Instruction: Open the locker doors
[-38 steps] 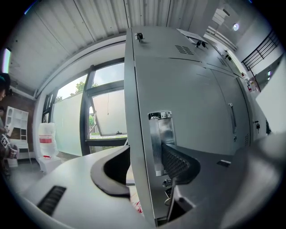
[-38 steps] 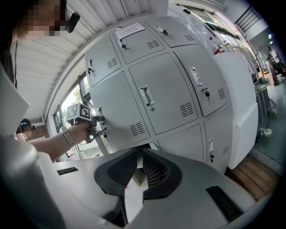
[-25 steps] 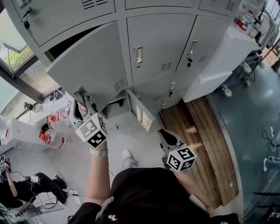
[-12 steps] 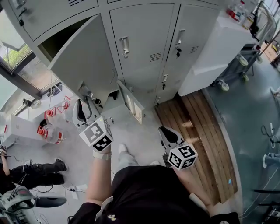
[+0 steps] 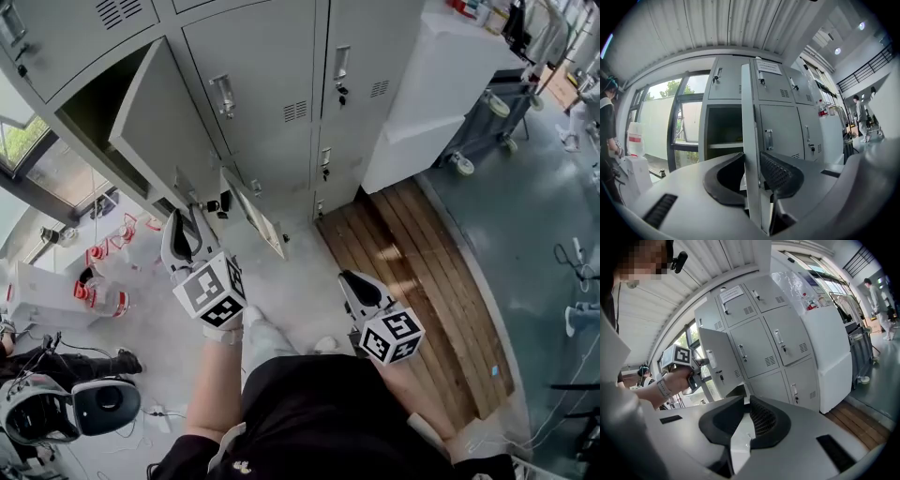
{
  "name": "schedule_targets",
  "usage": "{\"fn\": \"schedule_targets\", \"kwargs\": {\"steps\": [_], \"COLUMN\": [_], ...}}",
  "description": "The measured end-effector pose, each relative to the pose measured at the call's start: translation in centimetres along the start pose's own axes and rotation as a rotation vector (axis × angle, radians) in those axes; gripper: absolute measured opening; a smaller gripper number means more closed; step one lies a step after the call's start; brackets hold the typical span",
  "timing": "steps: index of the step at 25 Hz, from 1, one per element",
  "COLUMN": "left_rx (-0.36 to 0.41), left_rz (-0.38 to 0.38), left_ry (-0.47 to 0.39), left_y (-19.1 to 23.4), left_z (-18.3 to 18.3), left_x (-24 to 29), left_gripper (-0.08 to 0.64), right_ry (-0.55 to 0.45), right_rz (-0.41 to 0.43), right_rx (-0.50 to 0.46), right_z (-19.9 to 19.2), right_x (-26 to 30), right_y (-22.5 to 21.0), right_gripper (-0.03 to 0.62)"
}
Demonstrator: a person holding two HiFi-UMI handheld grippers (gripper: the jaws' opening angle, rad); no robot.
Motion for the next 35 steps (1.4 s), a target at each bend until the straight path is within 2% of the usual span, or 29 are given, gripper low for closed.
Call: {"fn": "schedule_targets", "kwargs": {"steps": [8, 21, 24, 29, 32, 35], "left_rx": [-0.025, 0.032, 0.045, 0.043, 0.019, 0.033], "left_rz": [-0.131, -0.410, -0.507, -0.690, -0.840, -0.978], "left_ry": [0.018, 0.082, 0.111, 0.149, 0.172, 0.208], "left_y": [-5.4, -11.5, -12.9, -14.8, -16.3, -18.1], "left_z": [-0.1, -1.8, -3.1, -5.0, -5.7, -6.5], "left_x": [0.6, 1.9, 1.1, -1.2, -2.6, -3.9], "left_gripper": [0.110, 0.110, 0.110, 0.064, 0.037, 0.025], "right_ry": [-0.039, -0.096, -0.101, -0.107, -0.113, -0.126], "right_rz": [-0.112, -0.306, -0.332, -0.365, -0.386, -0.414], "right_rx": [0.049, 0.140, 0.154, 0.150, 0.135, 0.117], "right_z": [-0.7, -1.2, -1.3, -1.7, -1.4, -0.8], "right_x": [-4.1, -5.8, -5.6, -5.6, -5.8, -6.4], "right_y": [-1.9, -2.2, -1.9, -0.8, -0.6, -0.8], "right_gripper": [0.064, 0.064, 0.064, 0.064, 0.064, 0.064]}}
Point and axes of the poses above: the fingertips, and each gripper's own axes: x forward along the fingers, y to its left, z out of its top, the point moved 6 cm from there along -x, backward along the fingers, and after that the axes turned 6 degrees about -x, right-handed, at the moved point
